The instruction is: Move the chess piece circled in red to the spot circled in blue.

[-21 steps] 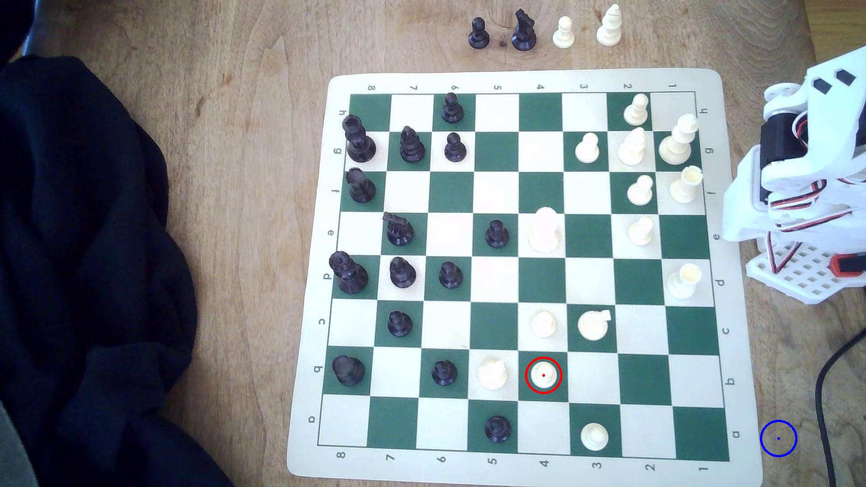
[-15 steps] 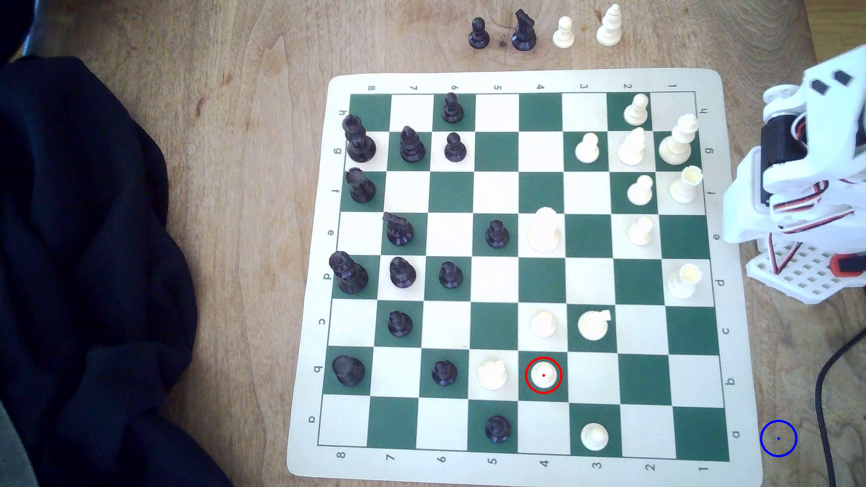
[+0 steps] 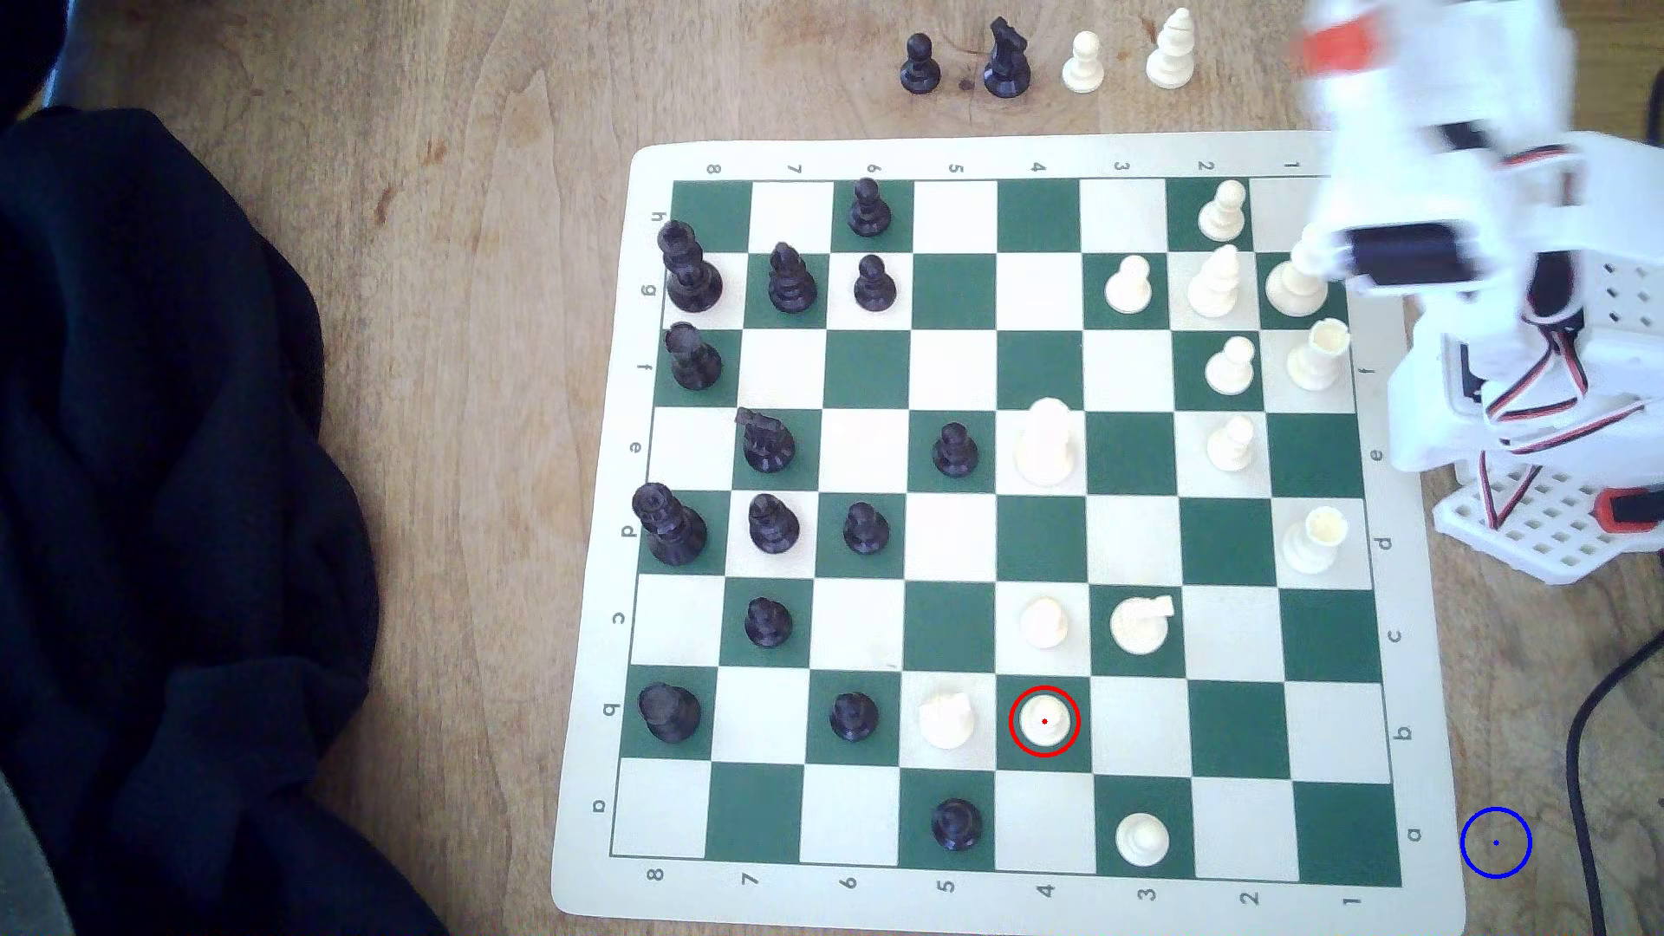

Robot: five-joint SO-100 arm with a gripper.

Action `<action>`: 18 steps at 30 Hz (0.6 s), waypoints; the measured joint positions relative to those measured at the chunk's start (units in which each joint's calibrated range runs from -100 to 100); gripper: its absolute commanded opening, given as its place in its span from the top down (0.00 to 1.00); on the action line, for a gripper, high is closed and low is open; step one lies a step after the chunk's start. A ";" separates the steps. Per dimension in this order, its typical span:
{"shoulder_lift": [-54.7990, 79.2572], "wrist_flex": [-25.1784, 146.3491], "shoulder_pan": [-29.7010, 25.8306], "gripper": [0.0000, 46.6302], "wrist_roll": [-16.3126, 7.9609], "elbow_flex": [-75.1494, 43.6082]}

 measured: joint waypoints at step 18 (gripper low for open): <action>4.86 86.29 -6.86 0.83 -0.20 -28.20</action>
